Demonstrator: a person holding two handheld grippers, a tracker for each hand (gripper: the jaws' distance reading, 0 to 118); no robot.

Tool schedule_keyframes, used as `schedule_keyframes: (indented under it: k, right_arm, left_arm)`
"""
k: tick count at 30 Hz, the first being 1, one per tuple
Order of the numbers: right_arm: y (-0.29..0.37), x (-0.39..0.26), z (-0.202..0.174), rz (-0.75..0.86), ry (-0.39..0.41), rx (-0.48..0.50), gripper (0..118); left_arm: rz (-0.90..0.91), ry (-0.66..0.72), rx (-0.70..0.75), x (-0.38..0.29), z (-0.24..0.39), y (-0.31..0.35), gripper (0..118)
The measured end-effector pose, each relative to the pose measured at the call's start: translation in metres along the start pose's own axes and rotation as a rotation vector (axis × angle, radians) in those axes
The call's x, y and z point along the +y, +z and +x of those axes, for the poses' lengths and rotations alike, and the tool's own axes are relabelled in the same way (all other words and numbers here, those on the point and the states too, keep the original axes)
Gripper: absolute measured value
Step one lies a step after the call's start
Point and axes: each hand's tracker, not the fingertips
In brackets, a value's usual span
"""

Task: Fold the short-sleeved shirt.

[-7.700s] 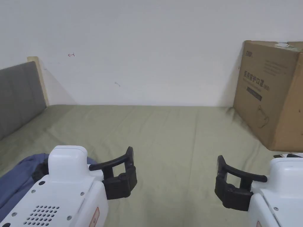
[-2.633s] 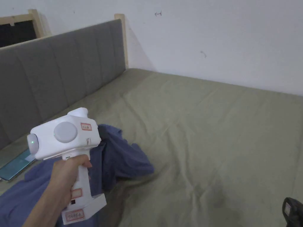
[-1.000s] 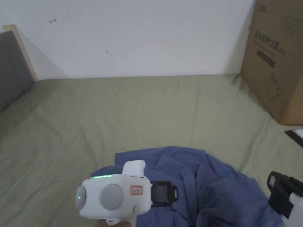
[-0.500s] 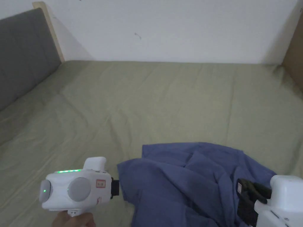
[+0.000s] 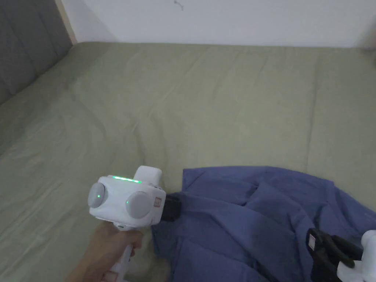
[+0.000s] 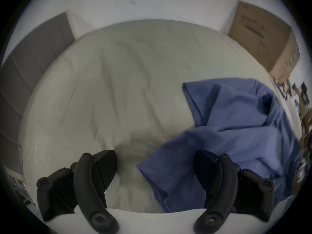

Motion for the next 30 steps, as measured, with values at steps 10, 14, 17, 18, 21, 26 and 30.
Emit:
schedule_keyframes:
  k: [10,14,17,18,21,26,30]
  right_arm:
    - [-0.007,0.014,0.022,-0.013,-0.057,-0.005,0]
    - [-0.025,0.045,0.036,-0.037,-0.039,0.086,0]
    - [-0.051,0.076,0.044,-0.114,-0.017,0.216,1]
    - [-0.061,0.086,0.044,-0.135,-0.007,0.206,12]
    - [-0.103,0.112,0.039,-0.178,0.175,0.156,31]
    - [-0.187,0.135,0.035,-0.336,0.274,0.239,111]
    - [-0.247,0.136,0.032,-0.476,0.307,0.144,108]
  left_arm:
    - [0.032,-0.063,-0.003,-0.002,0.005,0.024,3]
    - [0.072,-0.027,-0.046,-0.006,0.001,0.047,3]
    - [0.116,0.008,-0.084,-0.008,-0.005,0.065,3]
    - [0.129,0.018,-0.092,-0.009,-0.007,0.069,3]
    - [0.140,0.022,-0.101,-0.012,-0.007,0.079,3]
    - [0.140,0.053,-0.137,-0.018,-0.006,0.086,3]
    - [0.136,0.056,-0.134,-0.023,-0.005,0.085,3]
